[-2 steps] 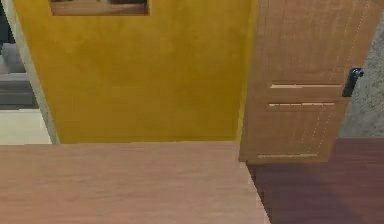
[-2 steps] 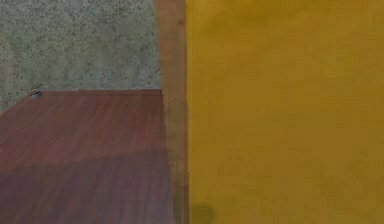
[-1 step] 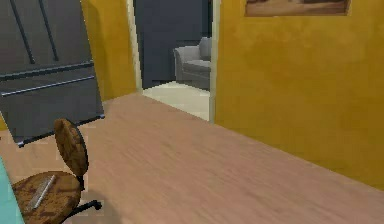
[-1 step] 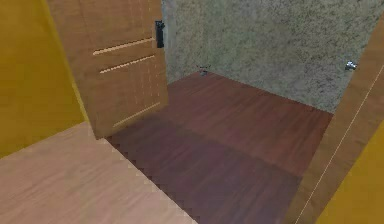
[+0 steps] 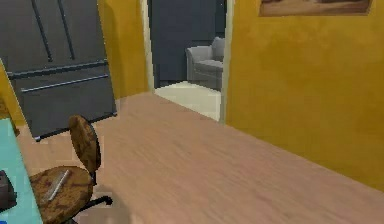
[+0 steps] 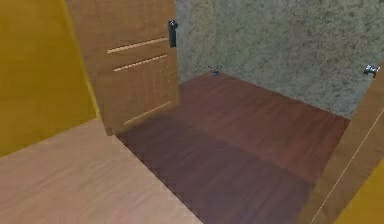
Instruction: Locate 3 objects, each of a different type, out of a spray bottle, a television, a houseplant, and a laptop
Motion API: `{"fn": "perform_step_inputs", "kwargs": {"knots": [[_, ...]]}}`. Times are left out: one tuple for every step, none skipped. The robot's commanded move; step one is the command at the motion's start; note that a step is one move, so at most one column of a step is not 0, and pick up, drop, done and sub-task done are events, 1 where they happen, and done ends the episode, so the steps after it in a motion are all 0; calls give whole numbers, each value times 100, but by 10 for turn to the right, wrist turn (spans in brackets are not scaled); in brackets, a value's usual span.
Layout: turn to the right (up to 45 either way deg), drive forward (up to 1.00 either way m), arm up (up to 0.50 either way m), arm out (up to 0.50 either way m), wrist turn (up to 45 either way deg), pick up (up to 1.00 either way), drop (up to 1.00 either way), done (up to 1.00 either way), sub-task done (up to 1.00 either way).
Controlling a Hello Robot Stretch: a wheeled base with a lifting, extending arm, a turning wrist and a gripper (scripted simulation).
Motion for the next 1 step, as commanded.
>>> {"fn": "perform_step_inputs", "kwargs": {"knots": [[0, 100, 0, 0, 0, 0, 0, 0, 0]]}}
